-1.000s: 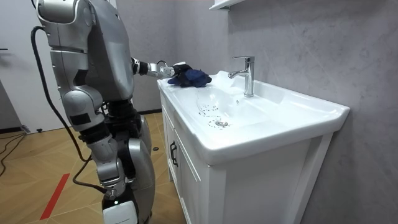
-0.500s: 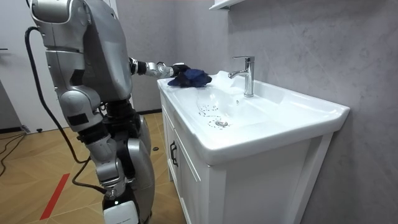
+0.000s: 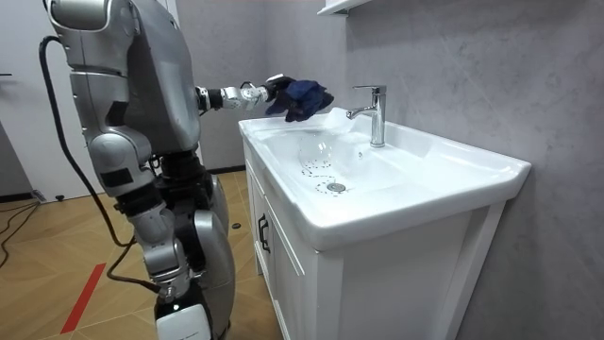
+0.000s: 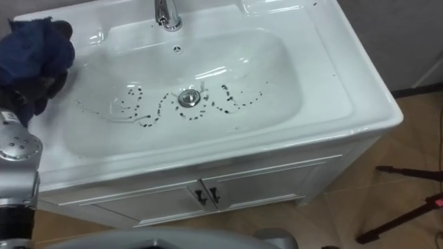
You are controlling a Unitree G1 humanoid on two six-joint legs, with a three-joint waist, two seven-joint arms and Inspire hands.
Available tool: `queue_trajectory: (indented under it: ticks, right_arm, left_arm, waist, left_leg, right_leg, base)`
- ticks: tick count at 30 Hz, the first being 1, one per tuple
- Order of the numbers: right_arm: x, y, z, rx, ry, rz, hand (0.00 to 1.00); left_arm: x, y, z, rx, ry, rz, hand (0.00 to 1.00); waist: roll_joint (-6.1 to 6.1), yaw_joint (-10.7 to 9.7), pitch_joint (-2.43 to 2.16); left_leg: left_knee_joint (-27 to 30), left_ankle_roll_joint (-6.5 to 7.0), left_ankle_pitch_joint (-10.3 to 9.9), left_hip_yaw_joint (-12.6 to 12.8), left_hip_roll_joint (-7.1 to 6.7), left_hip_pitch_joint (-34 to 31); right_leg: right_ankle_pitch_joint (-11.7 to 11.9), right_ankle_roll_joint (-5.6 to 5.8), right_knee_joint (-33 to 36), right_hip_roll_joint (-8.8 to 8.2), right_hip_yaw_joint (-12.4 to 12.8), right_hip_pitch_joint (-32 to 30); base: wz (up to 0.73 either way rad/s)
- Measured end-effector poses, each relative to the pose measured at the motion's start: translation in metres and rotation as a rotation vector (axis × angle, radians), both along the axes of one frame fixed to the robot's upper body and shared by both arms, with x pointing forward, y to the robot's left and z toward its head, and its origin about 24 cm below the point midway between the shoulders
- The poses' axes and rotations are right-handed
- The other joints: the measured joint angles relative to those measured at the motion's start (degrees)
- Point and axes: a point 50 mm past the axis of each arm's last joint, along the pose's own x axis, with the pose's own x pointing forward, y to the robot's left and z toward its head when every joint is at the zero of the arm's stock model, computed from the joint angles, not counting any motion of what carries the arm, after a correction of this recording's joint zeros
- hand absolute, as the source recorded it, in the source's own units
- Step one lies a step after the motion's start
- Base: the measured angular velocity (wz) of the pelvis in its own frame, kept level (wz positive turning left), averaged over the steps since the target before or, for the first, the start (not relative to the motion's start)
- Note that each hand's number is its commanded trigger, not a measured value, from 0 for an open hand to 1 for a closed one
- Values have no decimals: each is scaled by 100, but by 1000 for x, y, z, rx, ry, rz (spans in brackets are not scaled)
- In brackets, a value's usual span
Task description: Wipe basin
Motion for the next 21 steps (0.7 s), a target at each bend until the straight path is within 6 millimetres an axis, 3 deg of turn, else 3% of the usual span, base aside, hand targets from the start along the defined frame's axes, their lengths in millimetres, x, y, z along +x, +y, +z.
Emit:
queue_trajectory:
  ticks: [9, 21]
  right_arm:
    - [-3, 3, -1, 27, 13, -3, 0]
    - [-8, 4, -2, 35, 37, -9, 0]
  left_arm:
    - [1, -3, 4, 80, 14, -18, 100]
    - [10, -36, -8, 174, 108, -183, 100]
  waist:
    - [-41, -11, 30]
    - [1, -24, 29]
  left_leg:
    - [-2, 0, 0, -29, 0, -44]
    - [-15, 0, 0, -26, 1, -44]
  right_leg:
    - [1, 0, -16, -1, -22, 3]
    - [28, -5, -89, -3, -59, 41]
  base:
    - [0]
    - [1]
